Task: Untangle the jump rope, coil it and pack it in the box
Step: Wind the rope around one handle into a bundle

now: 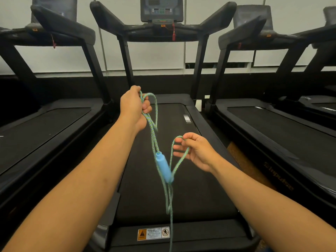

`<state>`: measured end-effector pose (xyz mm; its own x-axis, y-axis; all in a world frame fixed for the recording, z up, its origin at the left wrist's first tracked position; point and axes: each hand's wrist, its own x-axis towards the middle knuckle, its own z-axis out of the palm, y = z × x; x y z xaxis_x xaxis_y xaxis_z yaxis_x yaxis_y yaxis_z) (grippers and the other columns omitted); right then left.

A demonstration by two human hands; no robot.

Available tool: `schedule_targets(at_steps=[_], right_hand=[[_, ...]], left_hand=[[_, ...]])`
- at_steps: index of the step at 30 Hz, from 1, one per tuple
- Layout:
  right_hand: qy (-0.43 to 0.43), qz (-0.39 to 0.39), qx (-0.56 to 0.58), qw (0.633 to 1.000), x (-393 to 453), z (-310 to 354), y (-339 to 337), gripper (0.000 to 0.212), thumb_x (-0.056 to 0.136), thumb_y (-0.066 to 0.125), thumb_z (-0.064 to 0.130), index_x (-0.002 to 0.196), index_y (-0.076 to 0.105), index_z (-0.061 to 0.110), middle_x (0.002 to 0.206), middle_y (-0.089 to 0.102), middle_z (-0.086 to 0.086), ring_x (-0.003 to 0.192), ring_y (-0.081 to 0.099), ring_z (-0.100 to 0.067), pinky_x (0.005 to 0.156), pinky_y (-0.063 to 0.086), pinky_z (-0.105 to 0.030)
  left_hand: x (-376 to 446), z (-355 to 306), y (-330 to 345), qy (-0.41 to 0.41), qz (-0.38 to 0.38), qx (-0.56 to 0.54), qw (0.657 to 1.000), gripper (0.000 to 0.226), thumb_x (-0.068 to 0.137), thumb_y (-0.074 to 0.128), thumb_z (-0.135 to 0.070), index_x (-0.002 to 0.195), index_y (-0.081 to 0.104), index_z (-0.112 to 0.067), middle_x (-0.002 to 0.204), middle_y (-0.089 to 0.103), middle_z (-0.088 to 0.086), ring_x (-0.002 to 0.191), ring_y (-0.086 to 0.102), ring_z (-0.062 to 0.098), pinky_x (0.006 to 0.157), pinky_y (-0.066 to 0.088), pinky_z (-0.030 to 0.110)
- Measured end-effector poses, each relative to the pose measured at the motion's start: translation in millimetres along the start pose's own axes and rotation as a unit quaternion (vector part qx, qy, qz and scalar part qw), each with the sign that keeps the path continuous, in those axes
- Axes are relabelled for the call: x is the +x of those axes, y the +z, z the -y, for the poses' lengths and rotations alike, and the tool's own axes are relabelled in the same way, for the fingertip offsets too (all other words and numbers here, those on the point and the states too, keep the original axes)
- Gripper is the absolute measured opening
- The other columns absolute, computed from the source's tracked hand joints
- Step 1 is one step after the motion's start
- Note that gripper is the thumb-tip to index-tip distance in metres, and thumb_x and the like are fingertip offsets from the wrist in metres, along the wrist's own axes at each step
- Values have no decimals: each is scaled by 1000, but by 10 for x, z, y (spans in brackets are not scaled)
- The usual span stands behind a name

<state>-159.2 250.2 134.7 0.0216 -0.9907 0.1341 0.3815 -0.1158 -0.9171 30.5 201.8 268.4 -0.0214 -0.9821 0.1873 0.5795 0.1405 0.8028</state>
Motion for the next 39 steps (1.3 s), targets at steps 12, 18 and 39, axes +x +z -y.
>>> schedule_targets(at_steps=[12,18,39], right_hand=[[-8,45,-148,988,-88,-167,327,23,94,67,6,114,67,18,96,64,-1,62,47,-8,56,33,-24],[-23,105,-315,943,-186,-266,512,19,93,74,25,109,70,14,94,67,8,84,62,-2,82,52,-21],[24,-69,-206,976,-48,66,408,64,95,31,76,125,63,29,106,68,0,89,58,-12,78,43,-30]], left_hand=[[58,-233,280,11,-4,-28,1000,31,99,45,-12,69,39,-15,57,40,4,41,27,12,41,22,25],[39,-111,215,-3,-7,-10,1000,34,101,45,-15,68,36,-17,52,39,2,42,33,13,43,26,26],[-491,664,-402,-9,328,535,779,37,96,60,-50,97,70,-14,84,73,-8,75,67,7,71,51,19]])
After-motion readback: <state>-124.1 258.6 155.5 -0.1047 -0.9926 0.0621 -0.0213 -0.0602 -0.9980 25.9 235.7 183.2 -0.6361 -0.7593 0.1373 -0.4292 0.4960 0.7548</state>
